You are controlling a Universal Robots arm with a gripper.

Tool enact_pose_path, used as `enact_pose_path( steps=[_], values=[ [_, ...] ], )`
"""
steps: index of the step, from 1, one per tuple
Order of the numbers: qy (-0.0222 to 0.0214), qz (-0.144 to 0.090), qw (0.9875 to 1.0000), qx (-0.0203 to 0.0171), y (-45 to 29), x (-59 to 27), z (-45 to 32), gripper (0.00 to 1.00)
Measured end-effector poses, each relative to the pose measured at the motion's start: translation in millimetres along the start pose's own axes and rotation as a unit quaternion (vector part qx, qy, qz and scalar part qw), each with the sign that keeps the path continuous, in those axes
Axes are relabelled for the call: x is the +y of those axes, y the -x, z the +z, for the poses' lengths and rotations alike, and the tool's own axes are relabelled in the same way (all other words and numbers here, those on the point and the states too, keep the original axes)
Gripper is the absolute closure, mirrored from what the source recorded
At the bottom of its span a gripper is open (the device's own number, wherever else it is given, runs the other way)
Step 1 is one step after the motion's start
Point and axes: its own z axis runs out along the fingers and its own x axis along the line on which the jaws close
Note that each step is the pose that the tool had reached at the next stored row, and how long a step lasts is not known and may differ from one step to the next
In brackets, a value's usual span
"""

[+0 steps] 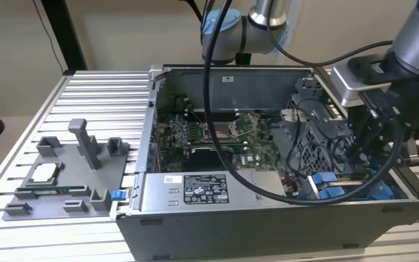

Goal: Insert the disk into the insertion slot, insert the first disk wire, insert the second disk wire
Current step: 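Insert the second disk wire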

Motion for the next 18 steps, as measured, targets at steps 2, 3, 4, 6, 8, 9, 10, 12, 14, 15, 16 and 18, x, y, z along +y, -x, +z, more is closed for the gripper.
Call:
enact_pose_path(
  steps=[2,3,4,6,8,9,10,12,14,15,16,18],
  values=[
    [-0.0043,-0.001,1.0,0.0,-0.4,1.7,3.1,1.0],
    [-0.006,-0.001,1.0,0.0001,-0.5,2.2,4.3,1.0],
    [-0.0076,-0.001,1.0,0.0001,-0.7,2.7,6.0,1.0],
    [-0.0102,-0.001,0.9999,0.0002,-1.2,3.4,9.1,1.0],
    [-0.0143,-0.002,0.9999,0.0003,-1.5,3.9,11.9,1.0],
    [-0.0159,-0.002,0.9999,0.0003,-1.7,4.1,13.0,1.0],
    [-0.0162,-0.002,0.9999,0.0005,-1.7,4.0,13.4,1.0],
    [-0.0162,-0.002,0.9999,0.0005,-1.8,4.1,14.3,1.0],
    [-0.0164,-0.002,0.9999,0.0009,-2.1,4.5,16.5,1.0],
    [-0.0169,-0.002,0.9999,0.0012,-2.3,4.6,17.6,1.0],
    [-0.0176,-0.002,0.9998,0.0014,-2.3,4.7,18.4,1.0],
    [-0.0189,-0.003,0.9998,0.0016,-2.5,5.4,19.3,1.0]
  ],
)
